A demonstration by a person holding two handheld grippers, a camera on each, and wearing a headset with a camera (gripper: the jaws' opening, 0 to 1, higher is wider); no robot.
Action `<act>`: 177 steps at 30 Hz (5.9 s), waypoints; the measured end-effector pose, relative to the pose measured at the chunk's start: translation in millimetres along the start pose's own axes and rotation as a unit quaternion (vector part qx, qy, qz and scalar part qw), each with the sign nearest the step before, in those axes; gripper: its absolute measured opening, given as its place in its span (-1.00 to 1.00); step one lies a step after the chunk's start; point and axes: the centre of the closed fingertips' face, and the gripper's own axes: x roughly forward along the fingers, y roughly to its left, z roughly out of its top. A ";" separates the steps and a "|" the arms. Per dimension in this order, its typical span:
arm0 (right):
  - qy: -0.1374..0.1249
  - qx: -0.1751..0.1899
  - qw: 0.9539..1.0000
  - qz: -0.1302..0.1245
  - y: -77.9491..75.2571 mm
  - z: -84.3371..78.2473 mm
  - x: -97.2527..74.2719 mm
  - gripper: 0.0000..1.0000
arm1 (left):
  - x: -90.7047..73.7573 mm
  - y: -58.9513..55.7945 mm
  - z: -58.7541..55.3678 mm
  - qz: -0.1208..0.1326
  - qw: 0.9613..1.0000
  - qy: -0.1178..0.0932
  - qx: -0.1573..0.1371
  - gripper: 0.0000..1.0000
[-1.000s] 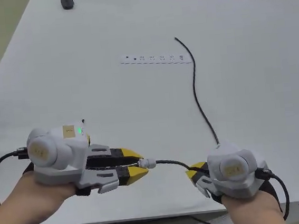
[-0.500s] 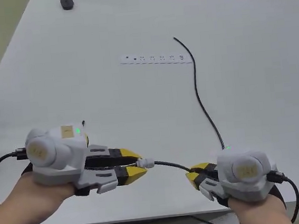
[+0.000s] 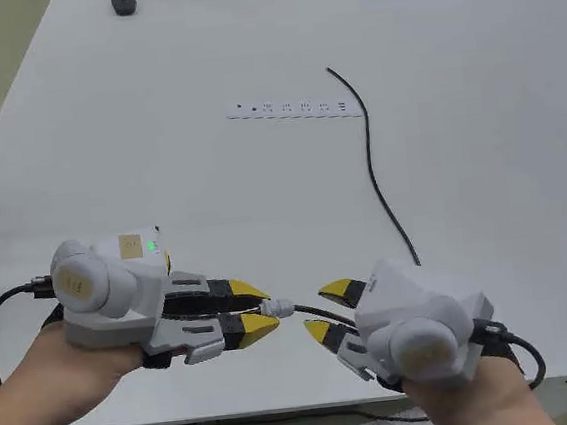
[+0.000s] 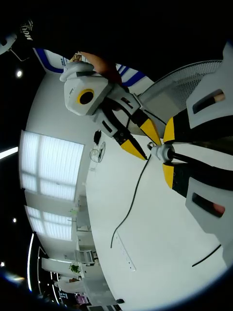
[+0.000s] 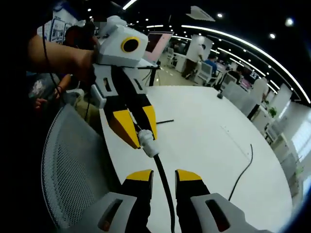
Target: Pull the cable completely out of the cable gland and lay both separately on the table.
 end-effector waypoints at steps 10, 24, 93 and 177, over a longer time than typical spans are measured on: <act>-0.007 -0.008 1.000 0.001 1.8 7.2 5.2 -0.98 | -3.6 1.7 -1.7 0.004 1.000 -0.002 0.002 -0.70; 0.012 0.044 0.999 -0.011 -11.6 -21.5 8.8 -1.00 | -2.2 3.4 1.7 0.007 1.000 0.000 0.011 -0.70; 0.007 -0.053 0.998 0.011 -5.6 3.3 9.0 -0.98 | 4.7 8.8 0.2 0.007 1.000 0.004 0.003 -0.70; -0.014 -0.068 0.998 0.001 -11.3 12.7 14.8 -0.89 | -0.7 18.0 4.1 0.016 1.000 0.001 0.015 -0.70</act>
